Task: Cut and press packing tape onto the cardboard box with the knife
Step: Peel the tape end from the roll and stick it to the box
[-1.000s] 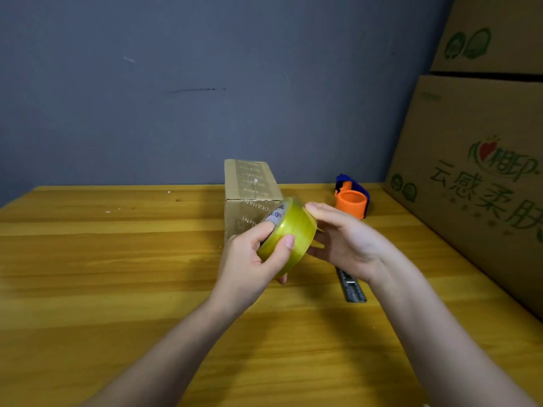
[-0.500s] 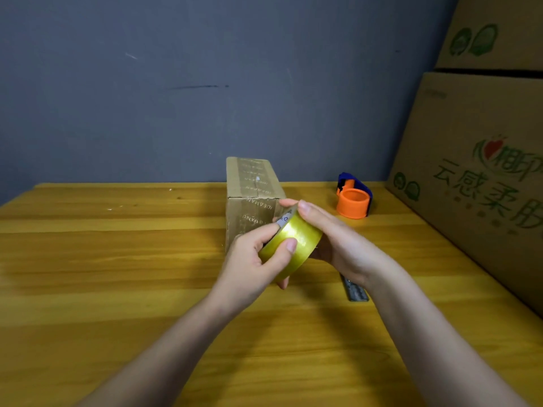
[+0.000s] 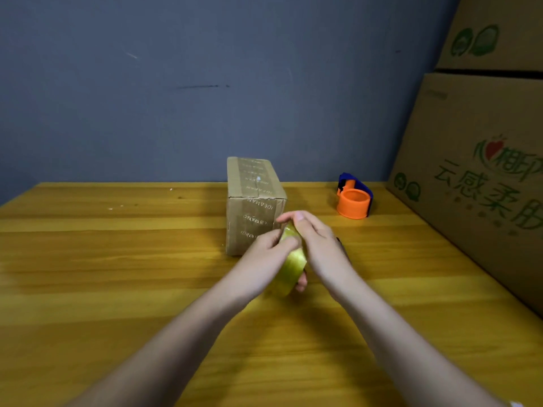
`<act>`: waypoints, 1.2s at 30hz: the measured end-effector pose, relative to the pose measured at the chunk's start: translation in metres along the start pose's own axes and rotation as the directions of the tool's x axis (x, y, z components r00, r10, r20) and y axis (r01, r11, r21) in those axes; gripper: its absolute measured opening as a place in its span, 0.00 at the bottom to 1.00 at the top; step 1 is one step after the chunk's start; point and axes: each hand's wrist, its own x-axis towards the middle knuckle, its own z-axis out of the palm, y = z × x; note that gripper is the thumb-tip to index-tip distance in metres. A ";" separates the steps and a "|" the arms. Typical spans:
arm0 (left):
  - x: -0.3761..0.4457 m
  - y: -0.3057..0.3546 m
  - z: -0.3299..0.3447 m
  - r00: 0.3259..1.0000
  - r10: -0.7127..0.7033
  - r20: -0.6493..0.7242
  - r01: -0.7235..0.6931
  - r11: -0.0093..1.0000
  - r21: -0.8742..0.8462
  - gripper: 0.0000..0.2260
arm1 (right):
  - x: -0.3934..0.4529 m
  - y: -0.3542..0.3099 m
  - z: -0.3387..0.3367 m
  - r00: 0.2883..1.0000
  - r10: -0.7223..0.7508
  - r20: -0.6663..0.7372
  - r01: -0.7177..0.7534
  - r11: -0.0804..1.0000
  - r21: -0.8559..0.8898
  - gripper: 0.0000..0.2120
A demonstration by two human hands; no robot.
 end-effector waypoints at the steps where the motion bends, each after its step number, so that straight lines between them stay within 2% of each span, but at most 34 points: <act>1: 0.000 0.000 0.002 0.999 -0.032 -0.035 0.031 0.999 -0.031 0.10 | -0.001 0.000 0.003 1.000 0.012 0.002 -0.012 1.000 0.014 0.16; 4: 0.000 0.002 0.004 0.993 -0.067 -0.092 0.059 0.995 -0.081 0.14 | -0.002 -0.002 0.006 0.999 0.052 0.008 -0.052 0.998 0.044 0.17; 7: 0.001 0.003 0.000 0.992 -0.042 -0.122 0.033 0.996 -0.079 0.20 | -0.003 0.000 0.007 0.999 0.025 0.040 -0.028 0.998 0.063 0.14; 10: -0.001 0.003 -0.004 0.988 -0.033 -0.150 0.025 0.998 -0.052 0.26 | -0.007 -0.001 0.001 0.993 -0.014 0.119 0.006 0.997 0.071 0.15; 14: -0.003 0.003 -0.002 0.987 0.005 -0.163 -0.016 0.998 -0.065 0.28 | -0.008 -0.001 -0.007 0.974 -0.056 0.219 0.018 0.985 0.171 0.17; 17: -0.003 0.002 0.001 0.985 0.071 -0.159 -0.081 0.995 -0.057 0.30 | -0.009 0.003 -0.003 0.987 -0.116 0.113 0.098 0.983 0.155 0.15; 20: -0.003 0.002 0.003 0.980 0.125 -0.153 -0.136 0.988 -0.067 0.32 | -0.011 0.000 0.003 0.987 -0.159 -0.040 0.161 0.986 0.051 0.13; 24: -0.001 0.004 0.001 0.978 0.137 -0.160 -0.150 0.986 -0.073 0.27 | -0.006 -0.002 0.006 0.970 -0.203 -0.136 0.201 0.979 -0.026 0.15; 27: 0.001 0.005 0.000 0.983 0.109 -0.145 -0.128 0.983 -0.134 0.20 | -0.001 -0.004 0.004 0.984 -0.078 -0.161 0.098 0.987 0.126 0.18; 29: 0.002 0.005 -0.001 0.988 0.099 -0.119 -0.120 0.975 -0.186 0.19 | 0.002 -0.003 0.000 0.982 -0.019 -0.187 0.048 0.987 0.152 0.19; 33: 0.005 0.006 -0.003 0.989 0.086 -0.122 -0.111 0.969 -0.220 0.19 | 0.001 0.000 -0.007 0.978 -0.090 -0.190 0.102 0.993 0.054 0.19; 36: 0.009 0.005 -0.002 0.979 0.066 -0.193 -0.115 0.961 -0.250 0.21 | -0.005 0.001 -0.010 0.983 -0.160 -0.095 0.157 0.987 -0.042 0.30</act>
